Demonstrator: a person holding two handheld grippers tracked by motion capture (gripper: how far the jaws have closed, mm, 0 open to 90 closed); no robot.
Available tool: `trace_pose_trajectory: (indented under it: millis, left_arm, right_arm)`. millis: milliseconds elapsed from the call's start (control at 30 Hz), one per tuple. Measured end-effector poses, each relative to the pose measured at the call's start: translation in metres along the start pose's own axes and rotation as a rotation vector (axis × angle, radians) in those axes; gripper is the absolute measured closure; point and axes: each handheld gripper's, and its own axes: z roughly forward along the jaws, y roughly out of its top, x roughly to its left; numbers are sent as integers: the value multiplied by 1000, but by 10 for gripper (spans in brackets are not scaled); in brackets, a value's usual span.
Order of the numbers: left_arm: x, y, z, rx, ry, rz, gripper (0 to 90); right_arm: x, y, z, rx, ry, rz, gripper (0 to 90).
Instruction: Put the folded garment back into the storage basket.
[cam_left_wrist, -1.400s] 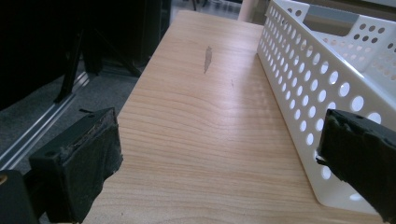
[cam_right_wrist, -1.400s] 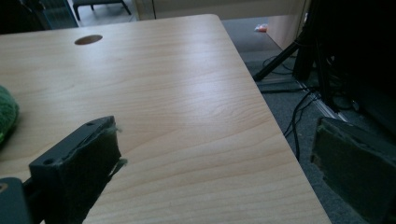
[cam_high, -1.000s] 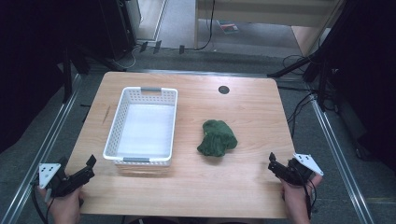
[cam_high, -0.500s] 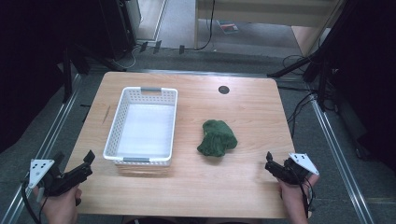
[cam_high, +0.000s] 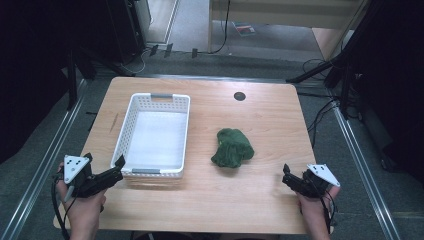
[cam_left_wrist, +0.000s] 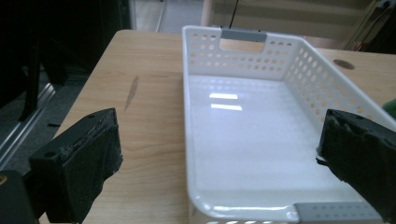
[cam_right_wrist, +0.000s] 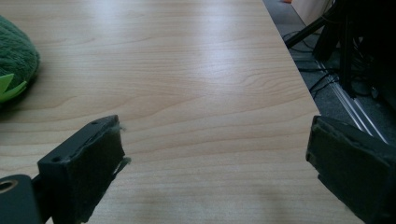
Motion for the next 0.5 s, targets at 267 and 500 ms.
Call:
trace_pose_trajectory:
  millis: [267, 500]
  left_arm:
    - [-18, 16, 5, -14, -30, 15, 4]
    - [-46, 30, 14, -7, -63, 45, 4]
  right_arm:
    - [1, 1, 3, 32, -11, -5, 47]
    - [3, 2, 5, 35, -8, -17, 47]
